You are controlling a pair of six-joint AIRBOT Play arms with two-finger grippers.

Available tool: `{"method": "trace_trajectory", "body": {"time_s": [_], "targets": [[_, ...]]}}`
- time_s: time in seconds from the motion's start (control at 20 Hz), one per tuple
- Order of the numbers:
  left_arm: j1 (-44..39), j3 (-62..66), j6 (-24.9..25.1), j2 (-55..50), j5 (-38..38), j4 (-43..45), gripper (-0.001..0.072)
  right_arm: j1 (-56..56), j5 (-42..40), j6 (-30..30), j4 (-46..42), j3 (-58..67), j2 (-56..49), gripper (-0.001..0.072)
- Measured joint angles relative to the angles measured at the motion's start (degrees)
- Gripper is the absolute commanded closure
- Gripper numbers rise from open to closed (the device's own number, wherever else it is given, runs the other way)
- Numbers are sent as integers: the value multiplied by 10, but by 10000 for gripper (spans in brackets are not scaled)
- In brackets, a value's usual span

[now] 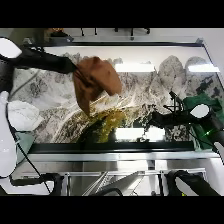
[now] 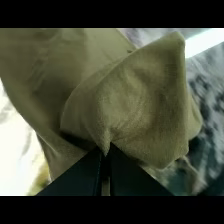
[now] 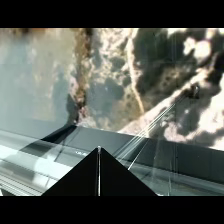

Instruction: Fold the shirts.

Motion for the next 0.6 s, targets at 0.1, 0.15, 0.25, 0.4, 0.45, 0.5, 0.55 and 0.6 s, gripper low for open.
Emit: {"method": "trace_trajectory", "body": {"time_s": [0.1, 0.15, 0.25, 0.4, 0.45, 0.5, 0.55, 0.6], "targets": [[-55, -51, -7, -1, 19, -3, 47, 0, 0, 0, 0, 0, 0, 687], [-80, -74, -11, -5, 33, -6, 12, 0, 0, 0, 0, 0, 0, 687], [-118, -103, -29, -20, 41, -7, 12, -1, -1, 0, 0, 0, 0, 687], [-129, -100, -55, -38, 7, -7, 12, -2, -1, 0, 0, 2, 0, 681], [-120, -95, -61, -41, -15, -7, 13, -2, -1, 0, 0, 2, 0, 679], [-105, -94, -70, -40, -38, -8, 13, -2, -1, -6, 0, 2, -2, 673], [-88, -102, -76, -35, -61, -8, 12, -2, -1, -13, 0, 2, -5, 534], [-68, -123, -82, -25, -84, -7, 12, -2, -2, -20, 0, 2, -9, 309]]}}
